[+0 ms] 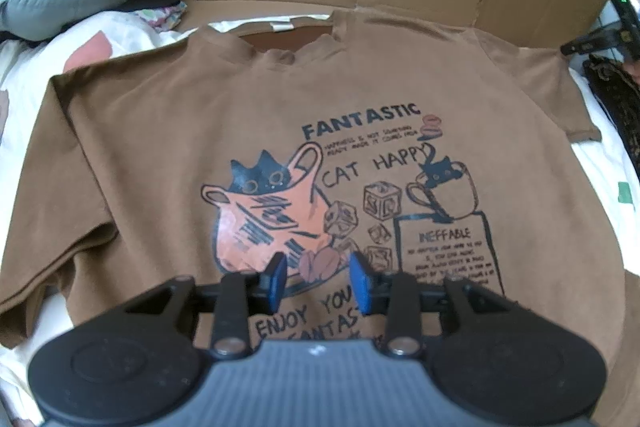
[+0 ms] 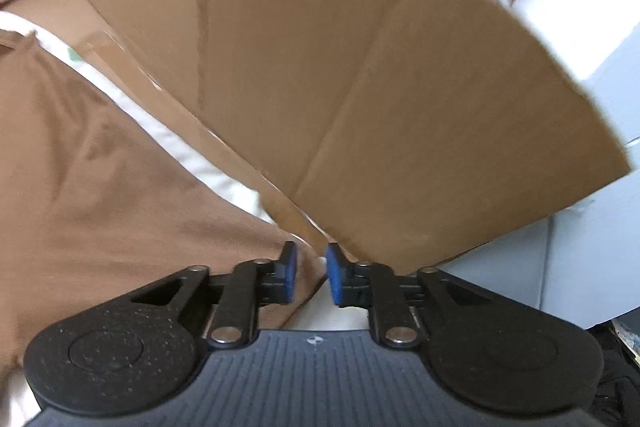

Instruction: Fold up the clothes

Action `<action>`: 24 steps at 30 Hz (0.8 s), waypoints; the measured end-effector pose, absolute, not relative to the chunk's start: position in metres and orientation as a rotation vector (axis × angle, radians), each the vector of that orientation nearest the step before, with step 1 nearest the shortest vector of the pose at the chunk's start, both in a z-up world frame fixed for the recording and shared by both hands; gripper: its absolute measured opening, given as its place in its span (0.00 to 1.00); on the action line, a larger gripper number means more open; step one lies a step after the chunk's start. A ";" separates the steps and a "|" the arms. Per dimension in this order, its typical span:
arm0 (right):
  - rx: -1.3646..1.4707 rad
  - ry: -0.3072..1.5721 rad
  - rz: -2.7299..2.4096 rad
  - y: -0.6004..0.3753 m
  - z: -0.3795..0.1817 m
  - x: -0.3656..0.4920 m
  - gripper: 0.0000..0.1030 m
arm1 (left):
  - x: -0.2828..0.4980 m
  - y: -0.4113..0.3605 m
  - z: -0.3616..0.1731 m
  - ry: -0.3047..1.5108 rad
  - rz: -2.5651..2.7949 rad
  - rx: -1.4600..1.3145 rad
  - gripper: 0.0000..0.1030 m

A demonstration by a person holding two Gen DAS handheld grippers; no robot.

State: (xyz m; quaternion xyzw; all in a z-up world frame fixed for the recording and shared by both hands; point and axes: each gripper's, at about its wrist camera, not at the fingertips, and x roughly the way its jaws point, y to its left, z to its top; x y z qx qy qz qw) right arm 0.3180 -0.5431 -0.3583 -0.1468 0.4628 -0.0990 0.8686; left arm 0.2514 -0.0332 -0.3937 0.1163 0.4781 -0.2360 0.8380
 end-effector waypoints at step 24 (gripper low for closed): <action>-0.206 1.036 -0.048 -0.484 -0.417 0.297 0.30 | 0.253 -0.032 -0.397 1.012 -0.494 0.240 0.38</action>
